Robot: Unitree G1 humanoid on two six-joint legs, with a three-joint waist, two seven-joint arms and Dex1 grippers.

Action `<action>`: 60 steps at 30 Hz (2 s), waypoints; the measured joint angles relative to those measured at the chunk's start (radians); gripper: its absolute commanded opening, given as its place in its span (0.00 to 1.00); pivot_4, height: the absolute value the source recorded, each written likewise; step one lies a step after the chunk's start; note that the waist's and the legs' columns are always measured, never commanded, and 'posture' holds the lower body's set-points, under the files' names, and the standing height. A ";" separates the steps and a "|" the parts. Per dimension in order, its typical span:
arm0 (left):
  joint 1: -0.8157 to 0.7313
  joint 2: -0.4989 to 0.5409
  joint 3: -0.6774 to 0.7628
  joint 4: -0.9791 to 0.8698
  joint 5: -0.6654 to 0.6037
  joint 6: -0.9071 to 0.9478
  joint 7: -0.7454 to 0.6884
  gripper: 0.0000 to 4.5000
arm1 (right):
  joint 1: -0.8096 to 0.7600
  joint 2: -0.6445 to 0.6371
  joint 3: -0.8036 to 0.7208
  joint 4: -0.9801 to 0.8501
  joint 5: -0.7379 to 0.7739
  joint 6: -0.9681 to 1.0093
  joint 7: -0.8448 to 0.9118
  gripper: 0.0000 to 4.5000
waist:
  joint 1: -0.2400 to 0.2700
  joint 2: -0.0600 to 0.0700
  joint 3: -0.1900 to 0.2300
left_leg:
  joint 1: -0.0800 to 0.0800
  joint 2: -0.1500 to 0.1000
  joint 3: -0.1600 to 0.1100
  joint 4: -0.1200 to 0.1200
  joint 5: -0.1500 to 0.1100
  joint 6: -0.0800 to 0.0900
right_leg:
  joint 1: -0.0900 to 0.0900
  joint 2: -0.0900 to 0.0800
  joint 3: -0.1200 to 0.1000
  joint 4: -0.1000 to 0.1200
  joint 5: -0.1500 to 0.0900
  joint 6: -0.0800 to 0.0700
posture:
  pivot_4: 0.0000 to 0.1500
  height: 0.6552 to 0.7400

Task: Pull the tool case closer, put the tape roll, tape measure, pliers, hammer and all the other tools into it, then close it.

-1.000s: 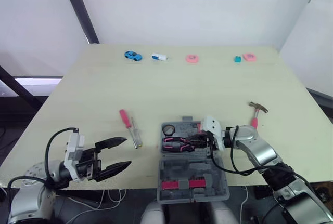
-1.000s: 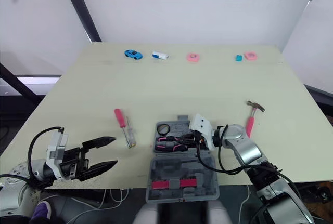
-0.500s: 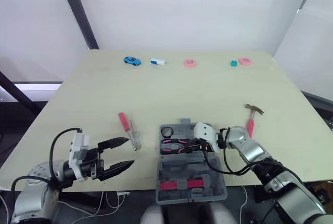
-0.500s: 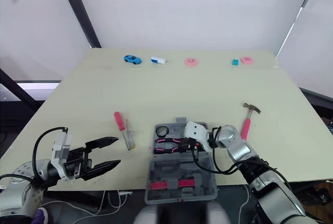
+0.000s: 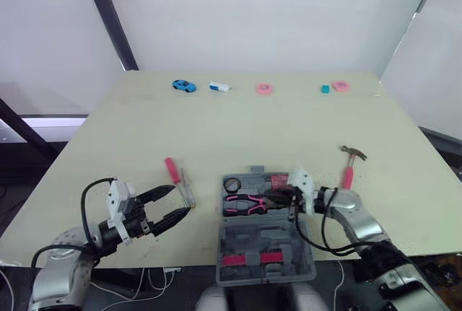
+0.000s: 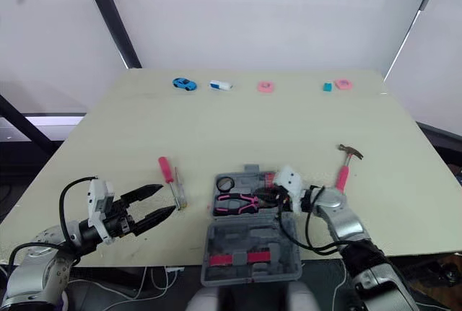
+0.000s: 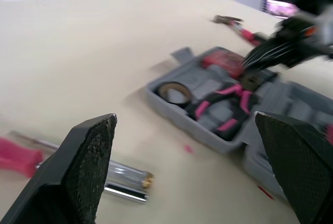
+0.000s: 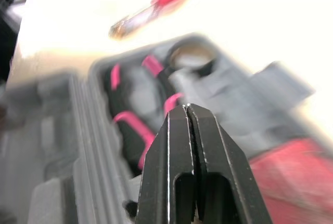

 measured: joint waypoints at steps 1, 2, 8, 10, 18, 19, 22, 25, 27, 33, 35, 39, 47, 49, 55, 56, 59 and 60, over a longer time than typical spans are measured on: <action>0.012 -0.005 0.001 -0.008 0.000 0.003 0.019 1.00 | 0.027 -0.036 -0.036 -0.040 0.021 0.018 0.000 0.12 | 0.001 0.000 0.000 | 0.000 0.000 0.001 0.000 0.000 0.000 | 0.000 0.000 -0.001 -0.001 0.000 0.000 | 1.00 1.00; 0.032 -0.008 0.003 -0.013 0.000 0.004 0.039 1.00 | 0.078 -0.080 -0.087 -0.087 0.042 0.030 -0.006 0.17 | 0.002 0.000 0.000 | 0.000 0.000 0.002 -0.003 0.000 0.000 | 0.000 0.000 -0.001 -0.003 0.000 0.000 | 1.00 1.00; 0.157 -0.013 0.058 -0.051 -0.012 0.025 0.083 1.00 | 0.333 -0.222 -0.297 -0.225 0.128 0.062 -0.032 0.83 | 0.002 0.001 0.001 | -0.001 0.000 0.003 -0.007 0.000 0.000 | 0.000 0.000 -0.001 -0.008 -0.001 0.001 | 1.00 1.00; 0.181 -0.013 0.064 -0.055 -0.012 0.025 0.083 1.00 | 0.395 -0.244 -0.345 -0.259 0.150 0.070 -0.032 0.98 | 0.002 0.001 0.002 | -0.001 0.000 0.002 -0.007 0.000 0.000 | 0.000 0.000 -0.001 -0.009 -0.002 0.003 | 1.00 1.00; 0.282 -0.014 0.117 -0.042 -0.012 0.022 0.083 1.00 | 0.646 -0.324 -0.522 -0.282 0.189 0.054 0.004 0.98 | 0.003 0.001 0.003 | 0.000 0.001 -0.002 -0.007 0.000 0.000 | 0.001 -0.002 0.000 -0.012 -0.003 0.005 | 1.00 1.00; 0.278 -0.013 0.117 -0.042 -0.012 0.025 0.083 1.00 | 0.646 -0.325 -0.528 -0.278 0.191 0.054 0.003 0.98 | 0.003 0.001 0.003 | 0.000 0.001 -0.002 -0.007 0.000 0.000 | 0.000 -0.002 0.000 -0.012 -0.003 0.005 | 1.00 1.00; 0.254 -0.012 0.113 -0.056 -0.014 0.047 0.085 1.00 | 0.637 -0.325 -0.535 -0.297 0.220 0.094 -0.006 0.98 | 0.004 0.002 0.004 | 0.000 0.001 -0.002 -0.007 0.000 0.000 | 0.000 -0.002 0.000 -0.012 -0.003 0.005 | 1.00 1.00; 0.211 0.010 0.088 -0.088 0.001 0.058 0.101 1.00 | 0.597 -0.335 -0.516 -0.342 0.239 0.140 -0.010 0.98 | 0.004 0.002 0.005 | -0.001 0.001 -0.002 -0.007 0.000 0.000 | 0.000 -0.001 0.000 -0.012 -0.003 0.005 | 1.00 1.00; 0.185 0.040 0.058 -0.103 0.013 0.071 0.090 1.00 | 0.548 -0.346 -0.480 -0.361 0.235 0.159 -0.008 0.98 | 0.002 0.002 0.005 | -0.001 0.000 -0.002 -0.007 0.000 0.000 | 0.000 -0.001 0.000 -0.012 -0.003 0.005 | 1.00 1.00; 0.080 0.122 -0.086 -0.112 0.053 0.094 -0.007 0.81 | 0.343 -0.385 -0.285 -0.371 0.176 0.232 0.021 0.70 | 0.004 0.004 0.007 | -0.002 0.000 -0.001 -0.008 0.000 0.000 | -0.001 0.000 0.000 -0.012 -0.001 0.001 | 1.00 1.00; 0.017 0.141 -0.147 -0.098 0.073 0.106 -0.039 0.60 | 0.254 -0.392 -0.199 -0.348 0.128 0.260 0.025 0.47 | 0.005 0.004 0.008 | -0.003 -0.001 0.002 -0.008 0.000 0.000 | -0.001 0.000 -0.001 -0.012 -0.001 0.001 | 1.00 1.00; -0.058 0.152 -0.218 -0.057 0.113 0.113 -0.073 0.17 | 0.162 -0.409 -0.080 -0.296 0.045 0.268 0.052 0.03 | 0.006 0.004 0.008 | -0.004 -0.001 0.003 -0.008 0.000 0.000 | -0.001 0.001 -0.001 -0.012 -0.001 0.000 | 1.00 1.00; -0.171 0.144 -0.372 0.069 0.227 0.089 -0.124 0.00 | -0.045 -0.415 0.158 -0.182 -0.145 0.265 0.151 0.00 | 0.004 0.004 0.010 | -0.004 -0.001 0.004 -0.008 0.000 0.000 | -0.002 0.002 0.000 -0.012 0.000 0.000 | 1.00 1.00; -0.187 0.139 -0.396 0.089 0.246 0.088 -0.125 0.00 | -0.071 -0.415 0.190 -0.177 -0.170 0.266 0.171 0.00 | 0.005 0.004 0.010 | -0.004 -0.001 0.003 -0.008 0.000 0.000 | -0.002 0.002 -0.001 -0.012 0.000 0.000 | 1.00 1.00; -0.256 0.086 -0.458 0.158 0.307 0.067 -0.114 0.00 | -0.119 -0.394 0.273 -0.180 -0.241 0.313 0.198 0.00 | 0.008 0.004 0.010 | -0.005 -0.001 0.004 -0.006 0.000 0.000 | -0.002 0.001 -0.001 -0.011 0.000 0.001 | 1.00 1.00; -0.265 0.078 -0.469 0.158 0.316 0.061 -0.114 0.00 | -0.127 -0.393 0.284 -0.182 -0.252 0.318 0.201 0.00 | 0.007 0.004 0.010 | -0.005 -0.001 0.004 -0.006 0.000 0.000 | -0.002 0.001 0.000 -0.011 0.000 0.001 | 1.00 1.00; -0.279 0.048 -0.485 0.157 0.330 0.058 -0.104 0.00 | -0.135 -0.377 0.303 -0.197 -0.269 0.343 0.205 0.00 | 0.007 0.004 0.010 | -0.005 -0.001 0.003 -0.006 0.000 0.000 | -0.002 0.002 -0.001 -0.011 0.000 0.001 | 1.00 1.00; -0.285 0.041 -0.493 0.155 0.336 0.059 -0.100 0.00 | -0.135 -0.365 0.309 -0.209 -0.269 0.354 0.210 0.00 | 0.007 0.004 0.010 | -0.005 -0.001 0.003 -0.006 0.000 0.000 | -0.002 0.002 -0.001 -0.010 0.000 0.001 | 1.00 1.00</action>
